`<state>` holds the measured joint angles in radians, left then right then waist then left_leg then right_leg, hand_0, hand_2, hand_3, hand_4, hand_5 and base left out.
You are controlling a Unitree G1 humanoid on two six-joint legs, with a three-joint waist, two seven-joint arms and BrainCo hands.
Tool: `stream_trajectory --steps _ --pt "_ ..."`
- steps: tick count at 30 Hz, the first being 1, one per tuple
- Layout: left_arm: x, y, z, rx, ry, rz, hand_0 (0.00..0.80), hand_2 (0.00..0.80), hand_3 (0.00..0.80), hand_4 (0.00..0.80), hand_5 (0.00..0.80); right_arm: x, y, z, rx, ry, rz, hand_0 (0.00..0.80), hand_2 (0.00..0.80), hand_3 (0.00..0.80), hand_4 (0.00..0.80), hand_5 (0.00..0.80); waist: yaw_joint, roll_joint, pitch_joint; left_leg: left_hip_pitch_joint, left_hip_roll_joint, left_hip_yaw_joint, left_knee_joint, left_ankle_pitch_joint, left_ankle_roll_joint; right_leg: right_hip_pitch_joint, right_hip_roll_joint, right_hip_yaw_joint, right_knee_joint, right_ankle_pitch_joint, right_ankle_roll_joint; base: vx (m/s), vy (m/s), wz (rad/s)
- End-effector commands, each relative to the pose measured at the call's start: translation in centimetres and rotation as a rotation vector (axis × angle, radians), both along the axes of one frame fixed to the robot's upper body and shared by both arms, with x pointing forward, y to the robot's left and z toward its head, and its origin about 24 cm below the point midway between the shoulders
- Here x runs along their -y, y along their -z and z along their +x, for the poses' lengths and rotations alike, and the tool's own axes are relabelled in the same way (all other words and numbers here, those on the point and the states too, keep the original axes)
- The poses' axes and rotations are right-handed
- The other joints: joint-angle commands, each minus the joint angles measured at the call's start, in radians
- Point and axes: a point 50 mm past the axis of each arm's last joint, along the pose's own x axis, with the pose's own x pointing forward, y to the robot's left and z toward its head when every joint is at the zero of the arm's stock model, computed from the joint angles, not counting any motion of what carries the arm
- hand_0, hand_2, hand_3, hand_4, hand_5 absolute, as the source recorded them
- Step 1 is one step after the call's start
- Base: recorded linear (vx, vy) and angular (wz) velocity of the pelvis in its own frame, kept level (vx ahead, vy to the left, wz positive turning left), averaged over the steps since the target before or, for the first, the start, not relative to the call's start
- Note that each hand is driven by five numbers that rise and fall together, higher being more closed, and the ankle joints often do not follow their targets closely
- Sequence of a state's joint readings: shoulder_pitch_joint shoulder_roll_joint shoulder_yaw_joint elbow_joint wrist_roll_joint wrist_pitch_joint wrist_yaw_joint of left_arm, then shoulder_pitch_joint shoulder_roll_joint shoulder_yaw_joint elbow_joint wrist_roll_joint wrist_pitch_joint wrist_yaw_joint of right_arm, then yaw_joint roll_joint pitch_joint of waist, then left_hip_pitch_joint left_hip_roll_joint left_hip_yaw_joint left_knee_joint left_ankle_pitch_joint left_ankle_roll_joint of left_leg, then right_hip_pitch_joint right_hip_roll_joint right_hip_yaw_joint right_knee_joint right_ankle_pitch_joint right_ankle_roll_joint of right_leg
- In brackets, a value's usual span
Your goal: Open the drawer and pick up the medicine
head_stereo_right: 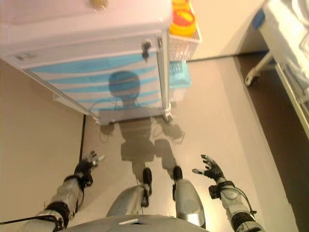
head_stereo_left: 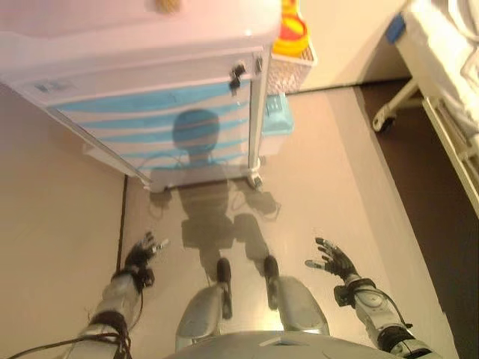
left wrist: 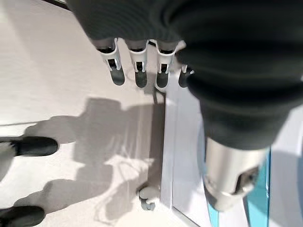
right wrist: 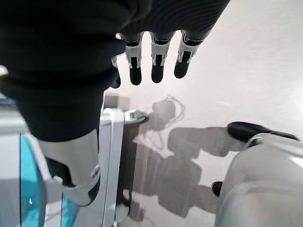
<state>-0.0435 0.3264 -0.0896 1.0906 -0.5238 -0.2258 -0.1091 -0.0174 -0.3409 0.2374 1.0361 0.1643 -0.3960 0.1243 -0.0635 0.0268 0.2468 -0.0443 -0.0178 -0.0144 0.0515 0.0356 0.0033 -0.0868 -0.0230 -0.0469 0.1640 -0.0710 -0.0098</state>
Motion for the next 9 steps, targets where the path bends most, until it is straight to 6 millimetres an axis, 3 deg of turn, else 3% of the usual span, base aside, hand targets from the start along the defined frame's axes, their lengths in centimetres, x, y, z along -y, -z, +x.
stream_trajectory --steps 1,4,9 --pt "0.1 0.8 -1.5 -0.054 0.078 0.048 0.0 0.0 0.0 0.0 0.0 -0.3 0.9 -1.8 -0.061 -0.058 -0.027 0.0 0.0 0.0 0.0 0.0 0.033 -0.032 -0.043 0.011 -0.033 0.014 0.031 -0.092 0.007 0.042 -0.001 -0.019 -0.063 0.03 0.032 0.014 -0.107 0.33" --pt "1.5 2.1 -3.6 -0.137 0.129 -0.023 0.0 0.0 0.0 0.0 0.0 -0.8 1.5 -2.3 -0.094 -0.076 -0.04 0.0 0.0 0.0 0.0 0.0 0.054 -0.044 -0.067 0.037 -0.033 0.009 0.007 -0.086 0.003 0.079 -0.003 -0.04 -0.102 0.044 0.038 -0.025 -0.075 0.37" --pt "4.1 3.8 -6.6 -0.271 0.184 -0.136 0.0 0.0 0.0 0.0 0.0 -2.3 2.0 -1.8 -0.121 -0.06 0.005 0.0 0.0 0.0 0.0 0.0 0.09 -0.065 -0.113 0.097 -0.03 0.016 -0.054 -0.081 -0.003 0.149 -0.004 -0.072 -0.185 0.074 0.053 -0.022 -0.05 0.16"
